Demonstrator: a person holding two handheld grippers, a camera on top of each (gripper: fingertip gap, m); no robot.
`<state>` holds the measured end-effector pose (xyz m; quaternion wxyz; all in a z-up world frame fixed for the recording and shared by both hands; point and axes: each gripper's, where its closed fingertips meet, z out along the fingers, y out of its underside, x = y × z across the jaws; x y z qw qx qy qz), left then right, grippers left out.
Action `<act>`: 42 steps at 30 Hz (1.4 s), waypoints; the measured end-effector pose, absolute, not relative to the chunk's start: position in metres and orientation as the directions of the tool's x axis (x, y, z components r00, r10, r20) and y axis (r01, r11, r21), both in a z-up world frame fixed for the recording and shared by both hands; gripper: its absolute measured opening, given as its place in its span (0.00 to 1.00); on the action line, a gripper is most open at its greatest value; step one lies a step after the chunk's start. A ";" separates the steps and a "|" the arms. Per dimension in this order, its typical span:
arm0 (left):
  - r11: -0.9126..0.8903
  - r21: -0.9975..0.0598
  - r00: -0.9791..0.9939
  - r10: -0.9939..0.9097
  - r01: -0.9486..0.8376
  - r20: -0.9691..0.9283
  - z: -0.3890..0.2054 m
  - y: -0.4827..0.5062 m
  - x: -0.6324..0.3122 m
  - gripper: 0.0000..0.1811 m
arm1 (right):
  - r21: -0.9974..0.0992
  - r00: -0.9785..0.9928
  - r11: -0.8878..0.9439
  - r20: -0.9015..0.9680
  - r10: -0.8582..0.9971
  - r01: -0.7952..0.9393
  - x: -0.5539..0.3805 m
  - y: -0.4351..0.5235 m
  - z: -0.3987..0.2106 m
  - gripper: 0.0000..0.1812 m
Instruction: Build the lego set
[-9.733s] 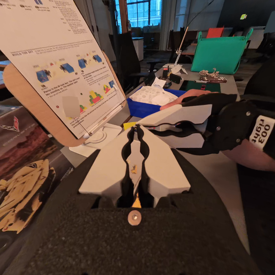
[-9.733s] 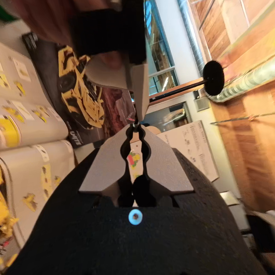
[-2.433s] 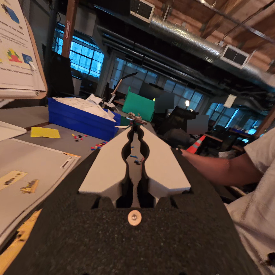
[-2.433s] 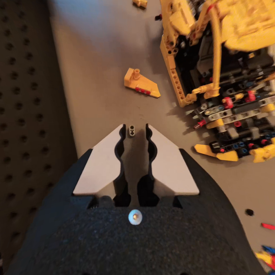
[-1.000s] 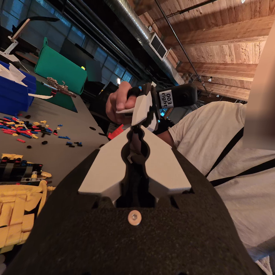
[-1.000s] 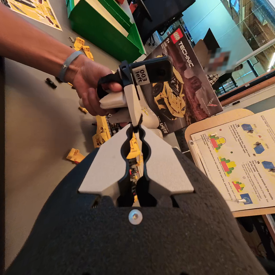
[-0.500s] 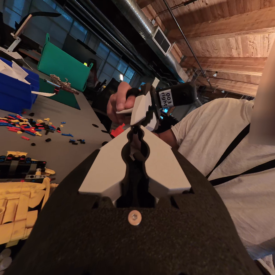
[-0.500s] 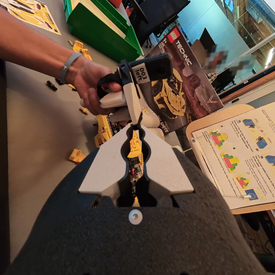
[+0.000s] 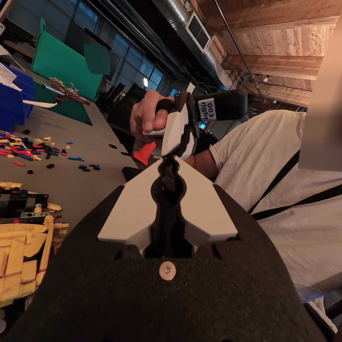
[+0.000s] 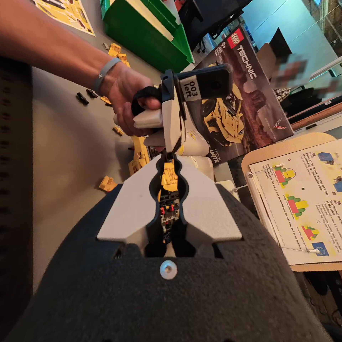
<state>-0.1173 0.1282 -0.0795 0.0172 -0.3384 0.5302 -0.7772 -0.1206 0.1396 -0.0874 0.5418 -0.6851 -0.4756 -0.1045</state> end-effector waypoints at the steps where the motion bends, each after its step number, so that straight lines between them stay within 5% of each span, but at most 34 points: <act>1: -0.429 -0.838 -0.768 -0.389 -0.338 0.509 -0.081 0.127 -0.117 0.02 | -0.638 0.523 0.035 0.659 0.540 0.769 -0.120 0.140 -0.089 0.04; 42: -0.477 -0.832 -0.759 -0.419 -0.283 0.498 -0.077 0.134 -0.109 0.03 | -0.642 0.546 0.037 0.680 0.490 0.766 -0.110 0.142 -0.085 0.02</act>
